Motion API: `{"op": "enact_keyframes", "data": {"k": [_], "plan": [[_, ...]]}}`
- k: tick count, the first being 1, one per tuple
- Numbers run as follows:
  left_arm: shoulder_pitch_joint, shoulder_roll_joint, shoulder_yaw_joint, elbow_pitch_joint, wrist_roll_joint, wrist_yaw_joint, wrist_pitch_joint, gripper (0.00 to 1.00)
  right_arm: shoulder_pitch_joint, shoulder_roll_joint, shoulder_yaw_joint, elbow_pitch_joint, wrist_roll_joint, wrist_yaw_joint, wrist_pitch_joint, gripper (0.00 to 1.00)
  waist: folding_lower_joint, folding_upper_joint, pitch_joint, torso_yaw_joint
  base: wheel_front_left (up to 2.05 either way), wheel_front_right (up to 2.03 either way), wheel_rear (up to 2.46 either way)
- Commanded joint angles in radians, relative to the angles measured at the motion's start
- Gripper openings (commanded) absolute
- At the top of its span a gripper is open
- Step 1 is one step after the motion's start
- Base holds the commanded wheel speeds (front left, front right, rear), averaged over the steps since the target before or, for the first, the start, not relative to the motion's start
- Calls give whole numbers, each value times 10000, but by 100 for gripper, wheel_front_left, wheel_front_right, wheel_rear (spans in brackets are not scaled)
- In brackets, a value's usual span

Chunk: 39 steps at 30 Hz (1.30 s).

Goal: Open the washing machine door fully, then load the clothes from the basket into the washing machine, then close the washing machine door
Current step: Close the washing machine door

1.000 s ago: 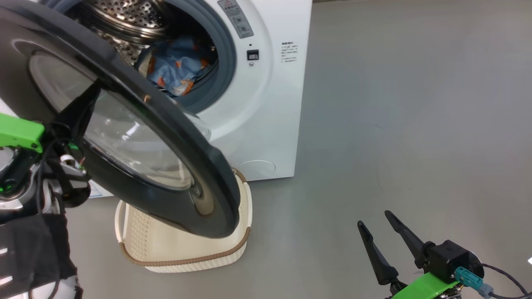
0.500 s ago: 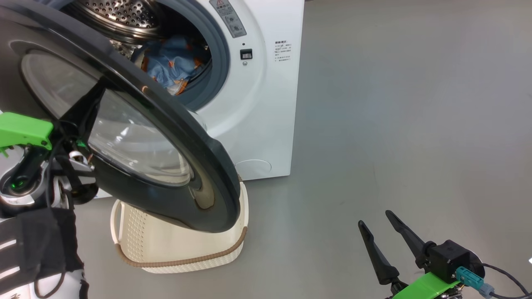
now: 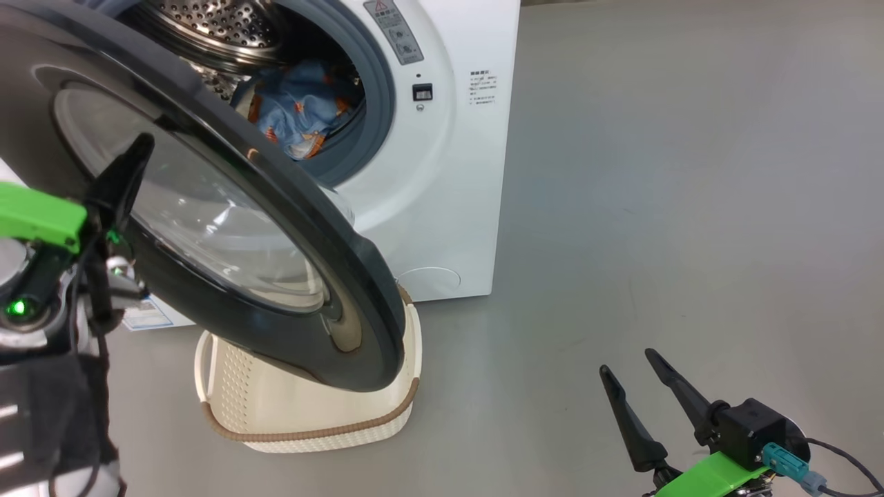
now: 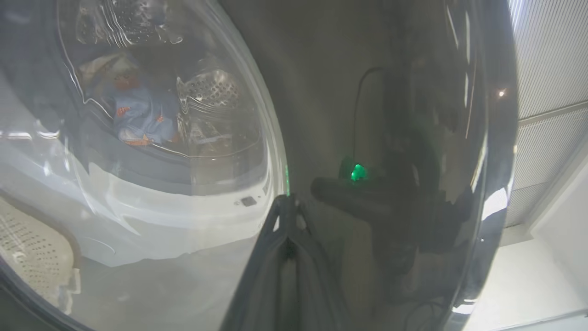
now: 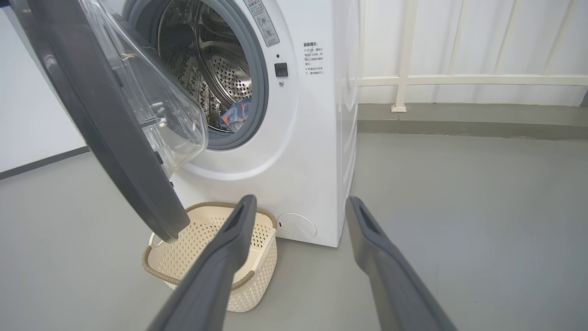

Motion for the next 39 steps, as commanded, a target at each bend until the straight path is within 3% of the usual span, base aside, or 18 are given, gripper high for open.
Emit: {"op": "enact_keyframes", "data": {"k": [1, 2, 4, 5, 6, 8, 11, 19, 24, 29, 39], "plan": [[230, 526, 111, -535, 284, -189, -122, 0, -157, -47, 130, -275, 43, 14, -49, 100, 0, 0, -32, 58, 0, 0, 0], [367, 589, 36, -698, 480, -260, -229, 8, -135, -47, 110, -285, 40, 14, -49, 100, 0, 0, -39, 83, 0, 0, 0], [701, 685, -156, -1075, 937, -446, -509, 44, -90, -48, 76, -302, 33, 14, -49, 100, 0, 0, -62, 136, 0, 0, 0], [908, 794, -298, -1311, 1303, -618, -737, 75, -66, -49, 60, -312, 30, 14, -49, 100, 0, 0, -68, 159, 0, 0, 0], [1125, 946, -457, -1534, 1734, -854, -1016, 100, -47, -50, 46, -323, 25, 14, -49, 100, 0, 0, -71, 177, 0, 0, 0], [1613, 1251, -837, -1917, 2695, -1254, -1641, 100, -16, -46, 3, -343, 14, 14, -49, 100, 0, 0, -81, 211, 0, 0, 0], [2364, 1438, -1369, -2356, 3894, -1513, -2581, 100, 75, -28, -107, -373, -3, 14, -49, 100, 0, 0, -137, 292, 0, 0, 0], [3825, 1718, -2356, -2668, 6368, -1658, -4834, 100, 282, -33, -233, -423, -44, 14, -49, 100, 0, 0, -248, 473, 0, 0, 0], [4479, 1674, -2831, -2372, 7546, -1561, -6202, 100, 333, -66, -249, -440, -62, 14, -49, 100, 0, 0, -296, 529, 0, 0, 0], [5081, 1714, -3103, -1851, 8654, -1137, -7431, 100, 375, -76, -224, -419, -52, 14, -49, 100, 0, 0, -358, 519, 0, 0, 0], [6109, 1255, -3141, -1747, 9987, -920, -7945, 100, 497, -105, -220, -386, -38, 14, -49, 100, 0, 0, -541, 490, 0, 0, 0]]}}
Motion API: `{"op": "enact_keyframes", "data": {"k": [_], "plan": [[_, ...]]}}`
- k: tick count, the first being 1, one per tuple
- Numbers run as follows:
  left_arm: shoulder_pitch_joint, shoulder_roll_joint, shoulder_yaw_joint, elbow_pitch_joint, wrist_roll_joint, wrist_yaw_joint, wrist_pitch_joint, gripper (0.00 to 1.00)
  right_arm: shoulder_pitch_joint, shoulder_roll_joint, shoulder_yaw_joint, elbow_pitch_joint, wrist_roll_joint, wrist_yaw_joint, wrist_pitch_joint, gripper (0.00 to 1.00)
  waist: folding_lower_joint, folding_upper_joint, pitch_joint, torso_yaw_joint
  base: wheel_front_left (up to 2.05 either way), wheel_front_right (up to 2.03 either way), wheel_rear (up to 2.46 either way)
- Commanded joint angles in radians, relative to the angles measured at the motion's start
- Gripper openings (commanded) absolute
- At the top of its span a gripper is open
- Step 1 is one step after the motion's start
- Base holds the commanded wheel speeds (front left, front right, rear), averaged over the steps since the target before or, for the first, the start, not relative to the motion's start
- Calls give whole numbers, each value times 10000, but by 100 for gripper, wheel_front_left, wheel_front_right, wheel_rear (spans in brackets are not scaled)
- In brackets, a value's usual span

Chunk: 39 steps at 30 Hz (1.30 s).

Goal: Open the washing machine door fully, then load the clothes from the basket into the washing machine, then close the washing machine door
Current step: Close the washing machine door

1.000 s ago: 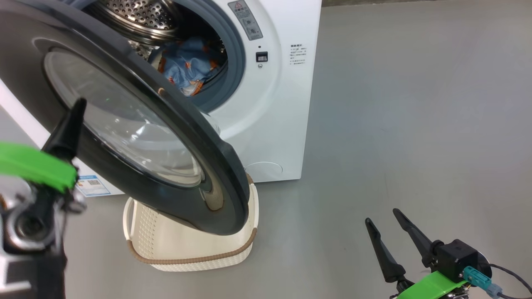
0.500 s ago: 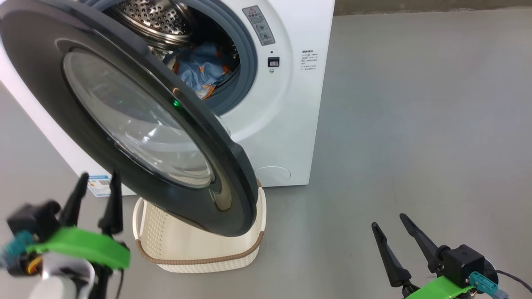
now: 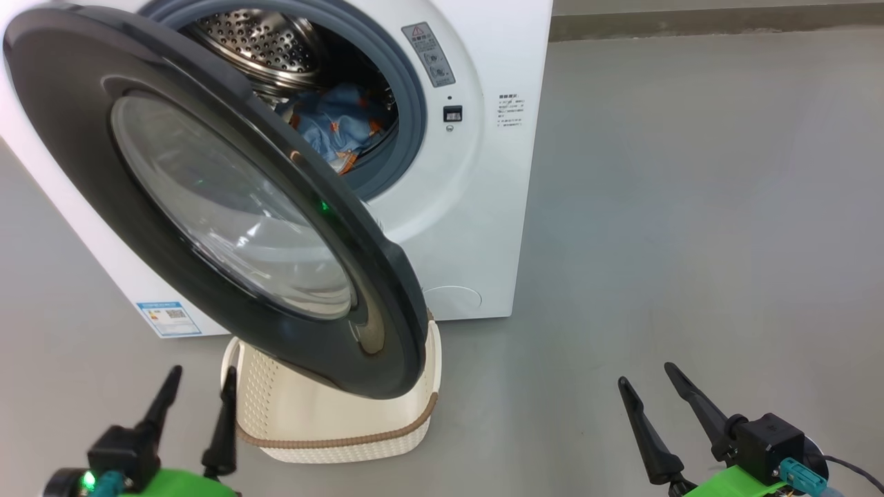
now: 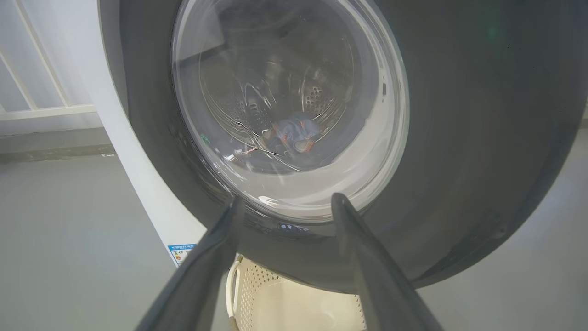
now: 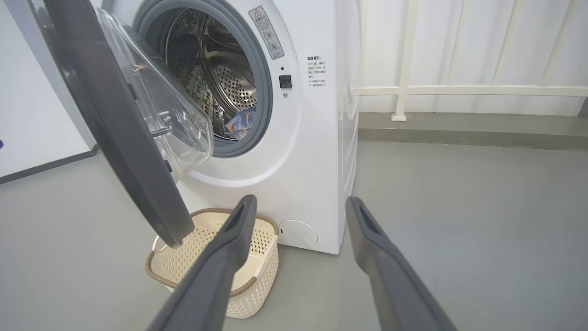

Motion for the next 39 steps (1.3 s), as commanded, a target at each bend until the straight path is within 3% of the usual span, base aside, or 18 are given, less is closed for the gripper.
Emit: {"op": "enact_keyframes", "data": {"k": [1, 14, 39], "plan": [[-73, 63, 449, -402, 180, -60, -132, 100, 8, -115, 248, -222, -25, 16, -49, 100, 0, 0, -13, -15, 0, 0, 0], [896, -776, 1400, -865, 723, -834, -136, 100, 81, -83, 191, -196, -53, 16, -49, 100, 0, 0, -41, -128, 0, 0, 0], [1256, -987, 1777, -1358, 643, -906, -137, 100, 202, 116, -282, 26, -453, 16, -49, 100, 0, 0, 77, -301, 0, 0, 0]]}}
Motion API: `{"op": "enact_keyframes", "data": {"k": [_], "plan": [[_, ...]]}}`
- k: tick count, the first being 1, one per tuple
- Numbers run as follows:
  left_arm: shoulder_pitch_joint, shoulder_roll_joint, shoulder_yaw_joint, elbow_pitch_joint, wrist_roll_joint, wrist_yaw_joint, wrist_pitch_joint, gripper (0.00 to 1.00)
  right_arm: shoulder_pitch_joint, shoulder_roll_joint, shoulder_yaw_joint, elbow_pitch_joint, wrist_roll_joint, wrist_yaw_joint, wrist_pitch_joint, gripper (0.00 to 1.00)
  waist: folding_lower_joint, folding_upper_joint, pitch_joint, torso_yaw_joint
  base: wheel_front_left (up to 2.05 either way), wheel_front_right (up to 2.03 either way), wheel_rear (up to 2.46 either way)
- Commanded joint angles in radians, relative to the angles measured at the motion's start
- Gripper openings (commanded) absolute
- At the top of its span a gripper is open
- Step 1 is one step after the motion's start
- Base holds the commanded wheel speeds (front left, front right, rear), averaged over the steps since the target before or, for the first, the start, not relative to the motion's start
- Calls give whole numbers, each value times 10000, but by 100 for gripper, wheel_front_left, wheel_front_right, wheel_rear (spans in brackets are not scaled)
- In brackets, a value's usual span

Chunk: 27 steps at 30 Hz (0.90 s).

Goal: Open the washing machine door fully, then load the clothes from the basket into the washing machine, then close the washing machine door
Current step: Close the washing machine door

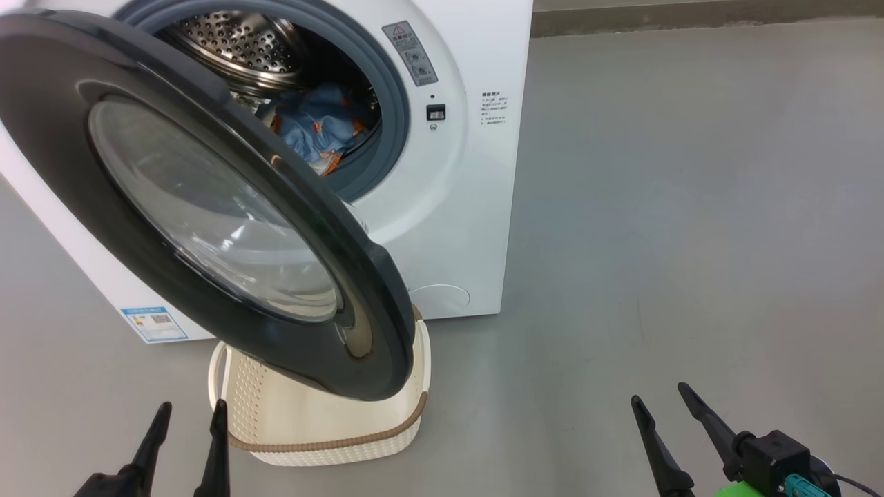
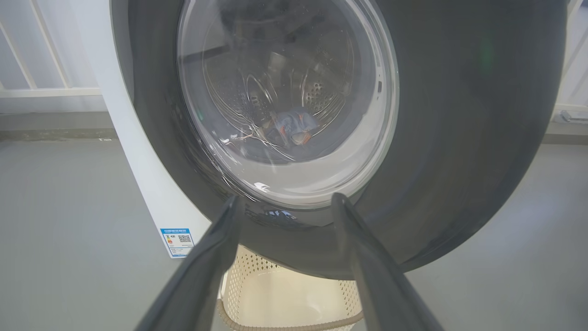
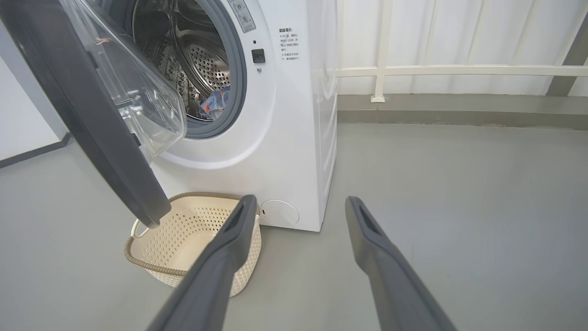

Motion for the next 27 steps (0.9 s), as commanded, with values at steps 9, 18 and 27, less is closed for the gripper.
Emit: {"op": "enact_keyframes", "data": {"k": [9, 18, 27], "plan": [[-137, 101, 416, -333, -34, -15, -133, 100, -151, 177, -192, -272, -352, 14, -49, 0, 0, 0, 25, 12, 0, 0, 0], [-136, 58, 439, -325, -49, -15, -133, 100, -214, 196, -269, -267, -413, 14, -49, 0, 0, 0, 22, 36, 0, 0, 0], [-181, 40, 431, -283, -32, -15, -133, 100, -275, 148, -270, -275, -437, 14, -49, 0, 0, 0, 52, 44, 0, 0, 0]]}}
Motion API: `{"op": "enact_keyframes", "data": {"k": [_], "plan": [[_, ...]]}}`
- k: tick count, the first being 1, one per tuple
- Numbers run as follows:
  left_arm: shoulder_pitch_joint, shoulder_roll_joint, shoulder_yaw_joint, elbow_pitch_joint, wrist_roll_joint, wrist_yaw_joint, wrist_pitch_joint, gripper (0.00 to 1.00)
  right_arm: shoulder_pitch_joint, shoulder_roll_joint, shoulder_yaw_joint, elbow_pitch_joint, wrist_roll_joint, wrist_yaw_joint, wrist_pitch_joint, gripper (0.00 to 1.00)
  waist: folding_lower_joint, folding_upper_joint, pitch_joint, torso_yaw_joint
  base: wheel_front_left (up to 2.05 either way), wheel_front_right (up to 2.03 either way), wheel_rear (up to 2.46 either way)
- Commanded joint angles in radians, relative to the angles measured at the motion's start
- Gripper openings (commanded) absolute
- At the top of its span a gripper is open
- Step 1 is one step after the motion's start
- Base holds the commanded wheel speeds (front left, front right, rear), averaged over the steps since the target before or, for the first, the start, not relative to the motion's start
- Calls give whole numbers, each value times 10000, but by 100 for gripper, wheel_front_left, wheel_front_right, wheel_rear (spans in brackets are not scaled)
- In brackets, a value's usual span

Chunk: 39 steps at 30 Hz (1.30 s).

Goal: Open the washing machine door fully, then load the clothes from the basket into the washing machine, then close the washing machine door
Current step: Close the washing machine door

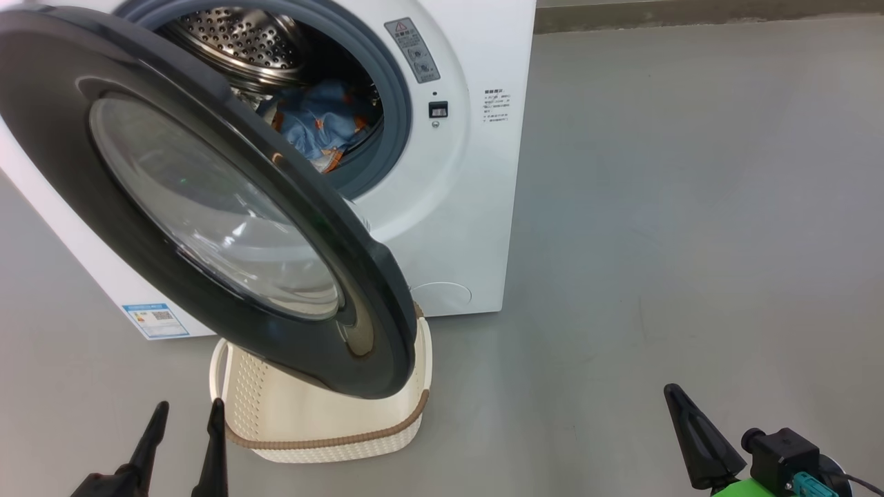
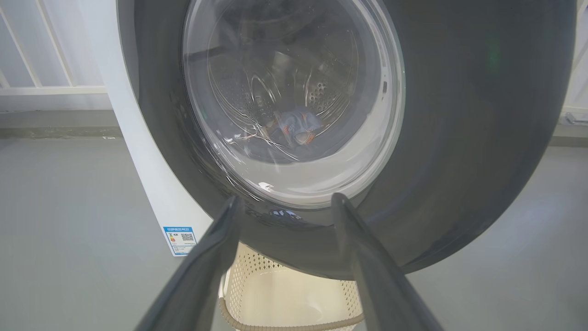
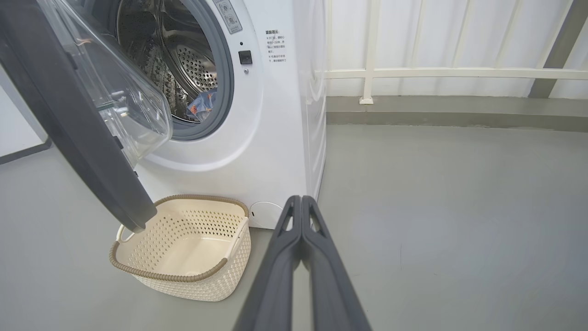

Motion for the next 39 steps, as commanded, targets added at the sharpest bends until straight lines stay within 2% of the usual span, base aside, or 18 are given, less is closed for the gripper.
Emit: {"op": "enact_keyframes", "data": {"k": [1, 8, 17, 22, 27, 33, 39], "plan": [[-187, 76, 333, -239, -18, -15, -133, 100, -277, -101, 234, -246, -40, 14, -49, 0, 0, 0, 1, 3, 0, 0, 0], [-206, 60, 324, -165, 8, -15, -133, 100, -587, -255, 281, -592, -51, 14, -49, 0, 0, 0, -18, 31, 0, 0, 0], [-228, 87, 199, -55, 0, -15, -134, 100, -2143, -627, 737, -2114, -104, 14, -49, 0, 0, 0, -95, 66, 0, 0, 0], [-313, 144, 124, -21, -29, -15, -134, 100, -3302, -709, 1479, -3192, -135, 14, -49, 0, 0, 0, -133, 154, 0, 0, 0], [-375, 157, 99, -39, -43, -15, -134, 100, -4320, -350, 2765, -3883, -22, 14, -49, 0, 0, 0, -95, 283, 0, 0, 0], [-597, 92, -157, -30, -82, -15, -134, 100, -4717, 234, 4344, -3336, 430, 14, -49, 0, 0, 0, 45, 691, 0, 0, 0], [-951, 9, -657, -103, -108, -15, -134, 100, -4493, 580, 5171, -2089, 955, 14, -49, 0, 0, 0, 438, 1201, 0, 0, 0]]}}
